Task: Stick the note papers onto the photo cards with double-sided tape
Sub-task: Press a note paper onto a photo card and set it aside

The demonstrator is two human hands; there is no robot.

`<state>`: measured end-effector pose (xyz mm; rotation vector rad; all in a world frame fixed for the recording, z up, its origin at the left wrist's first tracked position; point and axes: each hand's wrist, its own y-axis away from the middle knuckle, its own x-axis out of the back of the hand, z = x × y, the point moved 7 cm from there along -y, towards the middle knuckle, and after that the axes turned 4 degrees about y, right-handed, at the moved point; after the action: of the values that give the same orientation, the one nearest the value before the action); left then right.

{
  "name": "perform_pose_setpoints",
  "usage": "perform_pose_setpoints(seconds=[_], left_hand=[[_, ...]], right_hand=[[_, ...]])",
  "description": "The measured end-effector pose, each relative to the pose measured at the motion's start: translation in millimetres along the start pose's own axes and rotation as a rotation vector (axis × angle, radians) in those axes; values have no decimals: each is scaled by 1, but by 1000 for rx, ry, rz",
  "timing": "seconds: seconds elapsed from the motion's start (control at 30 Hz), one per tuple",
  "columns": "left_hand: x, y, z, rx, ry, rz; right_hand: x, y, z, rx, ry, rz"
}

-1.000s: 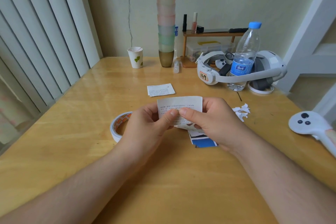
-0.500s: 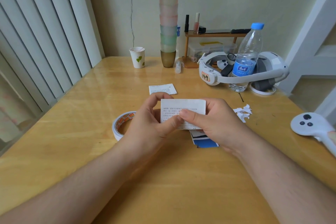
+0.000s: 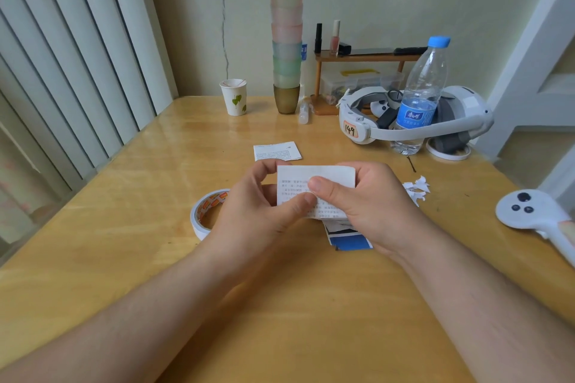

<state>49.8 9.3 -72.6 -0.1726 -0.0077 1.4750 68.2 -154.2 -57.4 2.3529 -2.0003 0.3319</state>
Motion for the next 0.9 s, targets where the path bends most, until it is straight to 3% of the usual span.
perform_pose_setpoints(seconds=[0.5,0.63,0.9], left_hand=[[-5,0,-1,30,239,-59],[-1,-2,-1,35,230,-26],[6,-3,7,-95,127,72]], right_hand=[[-1,2,0,10,21,-9],[-1,2,1,-40,-109,-32],[-3,0,-2,56,31,63]])
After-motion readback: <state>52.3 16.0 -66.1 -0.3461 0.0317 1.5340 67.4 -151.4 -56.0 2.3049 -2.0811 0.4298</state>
